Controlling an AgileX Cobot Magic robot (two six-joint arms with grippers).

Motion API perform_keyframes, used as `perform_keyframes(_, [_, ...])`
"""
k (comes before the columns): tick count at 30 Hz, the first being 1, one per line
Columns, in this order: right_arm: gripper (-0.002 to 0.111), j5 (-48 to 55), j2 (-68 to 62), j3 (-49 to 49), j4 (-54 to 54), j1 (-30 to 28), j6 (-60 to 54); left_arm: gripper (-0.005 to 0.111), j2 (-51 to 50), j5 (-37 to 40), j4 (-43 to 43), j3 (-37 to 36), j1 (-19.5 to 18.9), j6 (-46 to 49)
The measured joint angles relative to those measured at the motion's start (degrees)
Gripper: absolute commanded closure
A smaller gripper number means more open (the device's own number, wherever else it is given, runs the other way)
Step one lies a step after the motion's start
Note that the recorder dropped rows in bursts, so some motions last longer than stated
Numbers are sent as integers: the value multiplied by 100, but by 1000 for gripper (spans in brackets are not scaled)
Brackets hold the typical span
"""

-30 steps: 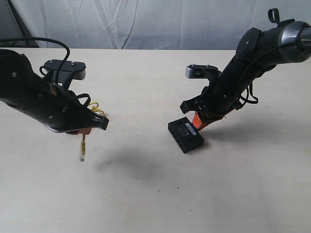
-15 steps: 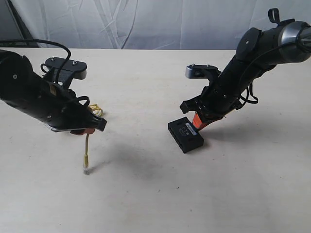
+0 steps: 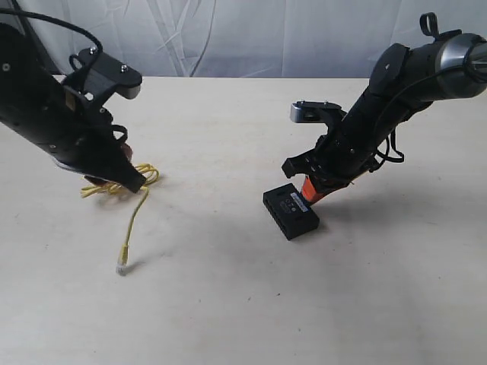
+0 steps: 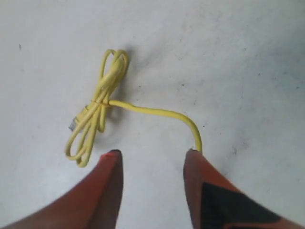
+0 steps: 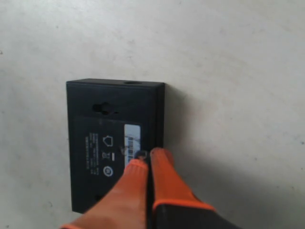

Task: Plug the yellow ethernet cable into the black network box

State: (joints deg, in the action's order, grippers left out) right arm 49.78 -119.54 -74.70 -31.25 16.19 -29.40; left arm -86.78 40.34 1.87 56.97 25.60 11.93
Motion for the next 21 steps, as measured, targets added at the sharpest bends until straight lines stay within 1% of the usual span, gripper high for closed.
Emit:
perform_keyframes(2, [109, 0, 0, 0, 0, 0, 0, 81, 227, 110, -58, 14, 0, 656])
perform_keyframes(5, [109, 0, 0, 0, 0, 0, 0, 88, 304, 247, -228, 14, 0, 1168])
perform_keyframes(9, [109, 0, 0, 0, 0, 0, 0, 89, 214, 357, -666, -68, 0, 2063])
perform_keyframes(13, [109, 0, 0, 0, 0, 0, 0, 89, 43, 371, -1236, -191, 0, 3322])
perform_keyframes(14, [109, 0, 0, 0, 0, 0, 0, 89, -11, 371, -1575, -254, 0, 3922])
perform_keyframes(15, [109, 0, 0, 0, 0, 0, 0, 89, -25, 371, -1795, -280, 0, 4233])
perform_keyframes(16, [109, 0, 0, 0, 0, 0, 0, 89, -54, 358, -2224, -324, 0, 4685])
perform_keyframes(18, [109, 0, 0, 0, 0, 0, 0, 89, -129, 237, -2551, -351, 53, 5125])
perform_keyframes(21, [109, 0, 0, 0, 0, 0, 0, 89, -248, 99, -2563, -351, 147, 5233])
